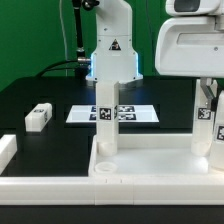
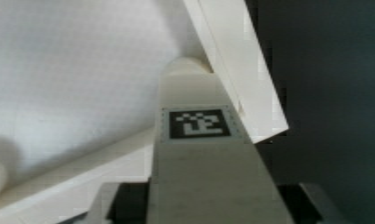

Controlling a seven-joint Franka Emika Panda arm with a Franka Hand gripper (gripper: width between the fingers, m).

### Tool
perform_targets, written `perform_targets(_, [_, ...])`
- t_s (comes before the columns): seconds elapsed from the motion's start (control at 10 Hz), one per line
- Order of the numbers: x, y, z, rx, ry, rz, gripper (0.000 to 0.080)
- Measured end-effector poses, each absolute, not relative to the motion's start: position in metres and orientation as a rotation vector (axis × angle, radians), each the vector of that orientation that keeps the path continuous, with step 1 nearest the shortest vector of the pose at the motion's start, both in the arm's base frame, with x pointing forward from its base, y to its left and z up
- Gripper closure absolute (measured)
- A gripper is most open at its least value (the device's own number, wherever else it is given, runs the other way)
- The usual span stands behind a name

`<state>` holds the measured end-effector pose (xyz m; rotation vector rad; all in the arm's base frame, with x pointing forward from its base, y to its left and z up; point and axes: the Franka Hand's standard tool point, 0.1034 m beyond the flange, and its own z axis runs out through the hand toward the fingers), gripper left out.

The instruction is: Assemble desk

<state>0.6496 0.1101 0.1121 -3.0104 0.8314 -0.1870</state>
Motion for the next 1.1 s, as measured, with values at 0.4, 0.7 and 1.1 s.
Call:
perform_targets(0.4, [0.648, 0.103, 0.11, -2.467, 1.764, -0.091, 0.0508])
perform_targets(0.7, [0.645, 0.099, 0.11, -2.185, 2.025, -0.064, 0.0505])
perform_targets(1.1, [0.644, 0.107, 0.109, -2.45, 1.787, -0.135, 0.0251])
